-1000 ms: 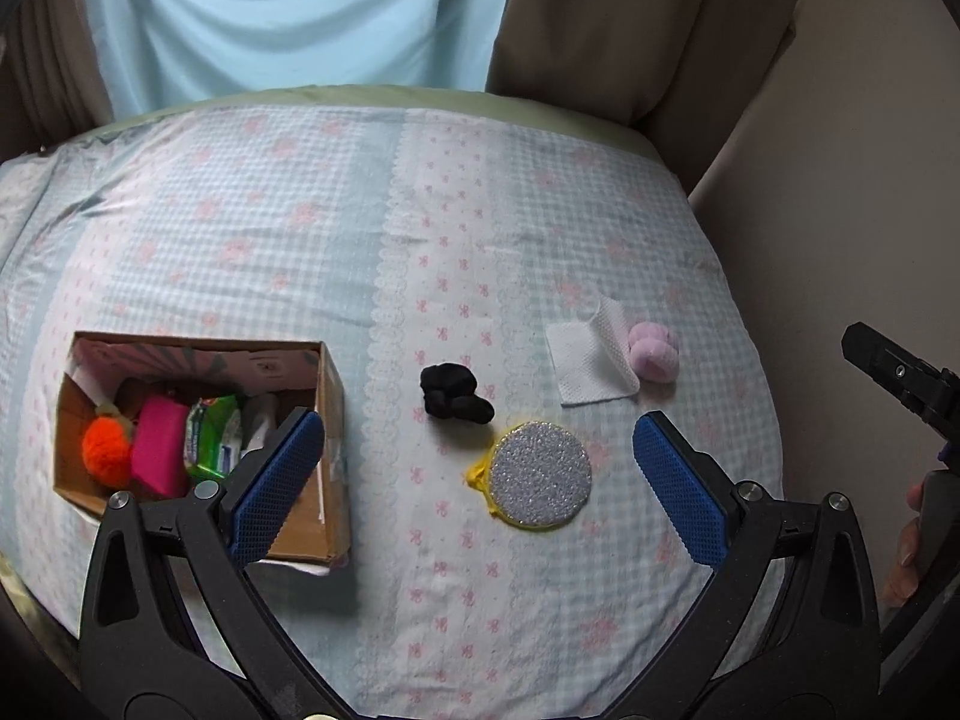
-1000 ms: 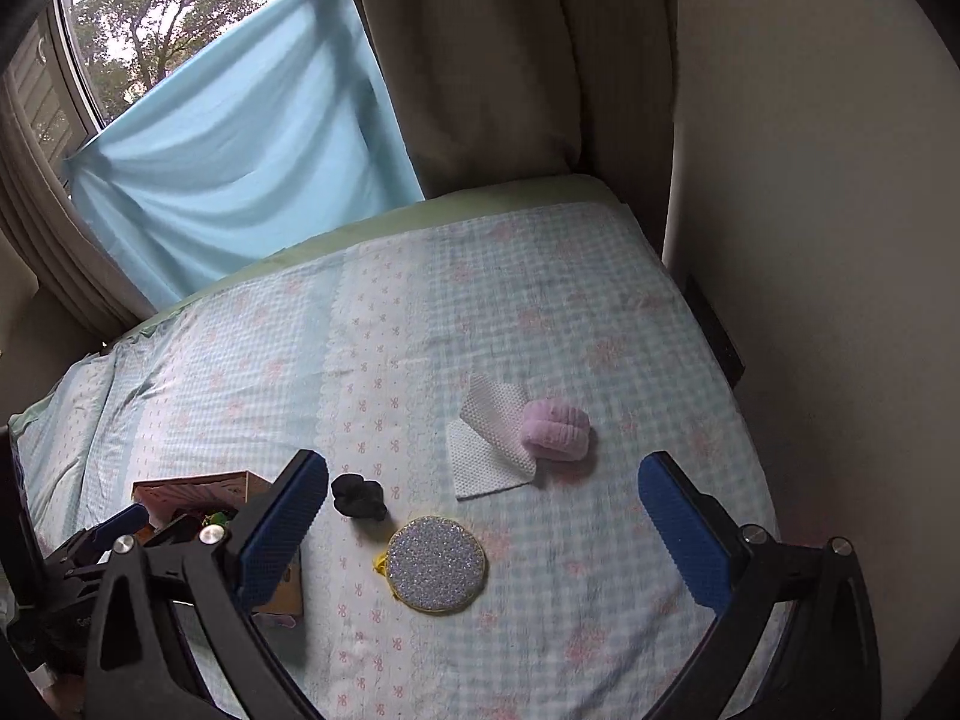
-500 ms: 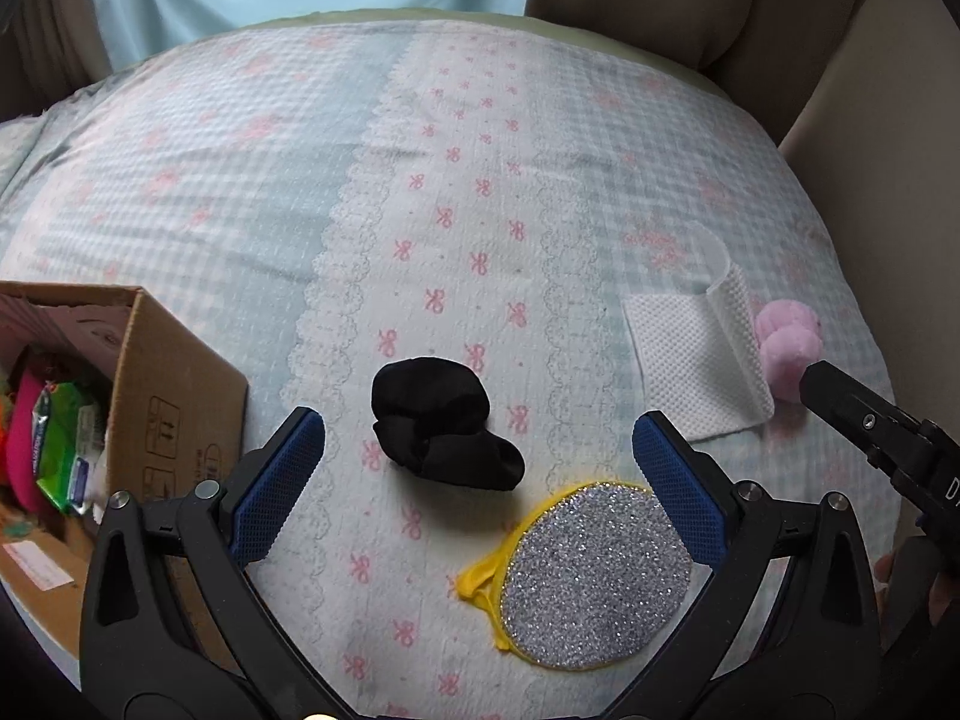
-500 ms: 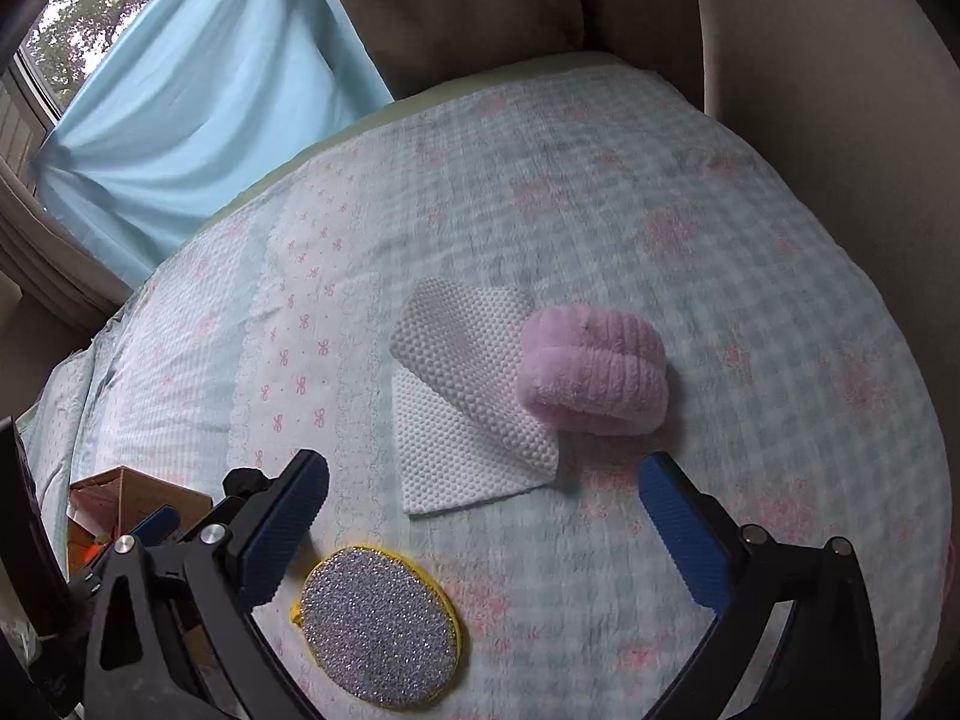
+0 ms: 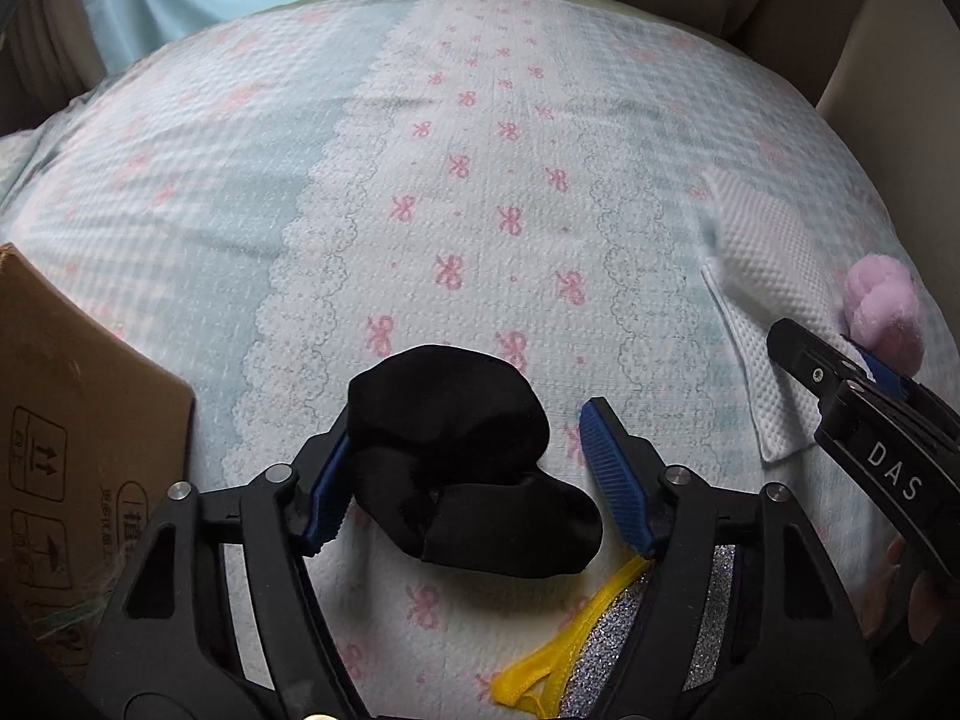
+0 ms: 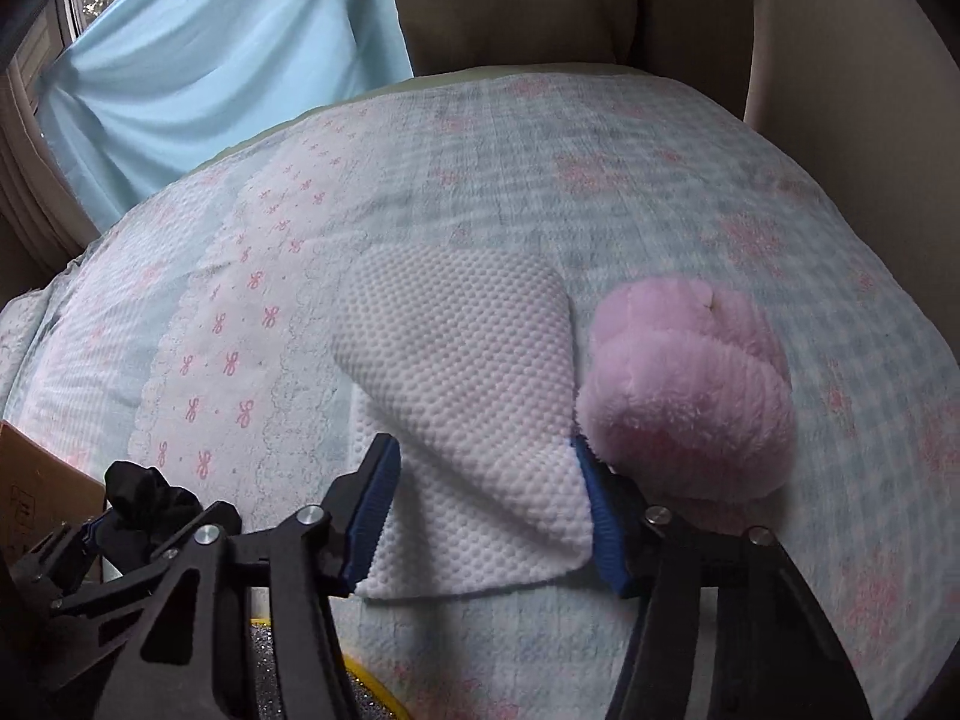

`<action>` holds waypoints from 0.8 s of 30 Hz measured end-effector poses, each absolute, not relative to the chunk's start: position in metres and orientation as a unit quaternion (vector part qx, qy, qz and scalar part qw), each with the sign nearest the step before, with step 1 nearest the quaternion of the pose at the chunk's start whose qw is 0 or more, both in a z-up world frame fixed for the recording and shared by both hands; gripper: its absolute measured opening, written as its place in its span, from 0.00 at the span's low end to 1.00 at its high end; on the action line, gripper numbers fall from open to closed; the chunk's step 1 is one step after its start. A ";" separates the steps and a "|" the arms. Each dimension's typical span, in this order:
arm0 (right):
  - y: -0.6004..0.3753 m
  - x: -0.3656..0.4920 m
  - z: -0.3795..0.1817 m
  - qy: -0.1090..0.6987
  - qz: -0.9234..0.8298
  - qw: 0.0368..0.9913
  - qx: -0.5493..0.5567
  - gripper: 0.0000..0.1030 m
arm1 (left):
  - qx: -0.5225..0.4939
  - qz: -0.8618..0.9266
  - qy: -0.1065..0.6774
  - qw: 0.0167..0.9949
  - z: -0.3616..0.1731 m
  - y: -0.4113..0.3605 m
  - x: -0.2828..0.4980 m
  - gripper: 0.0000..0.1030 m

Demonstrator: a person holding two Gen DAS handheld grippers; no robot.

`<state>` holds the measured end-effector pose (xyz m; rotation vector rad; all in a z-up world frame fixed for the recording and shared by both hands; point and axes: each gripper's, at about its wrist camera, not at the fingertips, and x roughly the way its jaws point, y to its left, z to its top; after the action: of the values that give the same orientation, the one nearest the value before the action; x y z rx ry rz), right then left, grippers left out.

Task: Organize soft objects
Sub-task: 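Grasp the black scrunchie with the left tool while the right tool grasps the white mesh cloth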

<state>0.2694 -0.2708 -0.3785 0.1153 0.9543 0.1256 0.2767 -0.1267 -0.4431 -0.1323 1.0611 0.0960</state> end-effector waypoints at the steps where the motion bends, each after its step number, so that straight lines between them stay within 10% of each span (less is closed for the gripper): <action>1: -0.270 0.272 -0.379 0.459 0.057 0.886 0.046 0.38 | -0.059 0.045 0.502 0.862 -0.442 -0.128 0.276 0.48; 9: -0.272 0.275 -0.377 0.459 0.059 0.886 0.038 0.18 | -0.050 0.047 0.492 0.868 -0.437 -0.132 0.280 0.25; 24: -0.272 0.258 -0.338 0.436 0.063 0.896 0.048 0.13 | -0.060 0.027 0.475 0.877 -0.406 -0.137 0.269 0.24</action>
<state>0.2578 -0.2716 -0.3377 0.0986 0.9040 0.1299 0.2691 -0.1370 -0.4058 -0.1252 0.9911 0.0562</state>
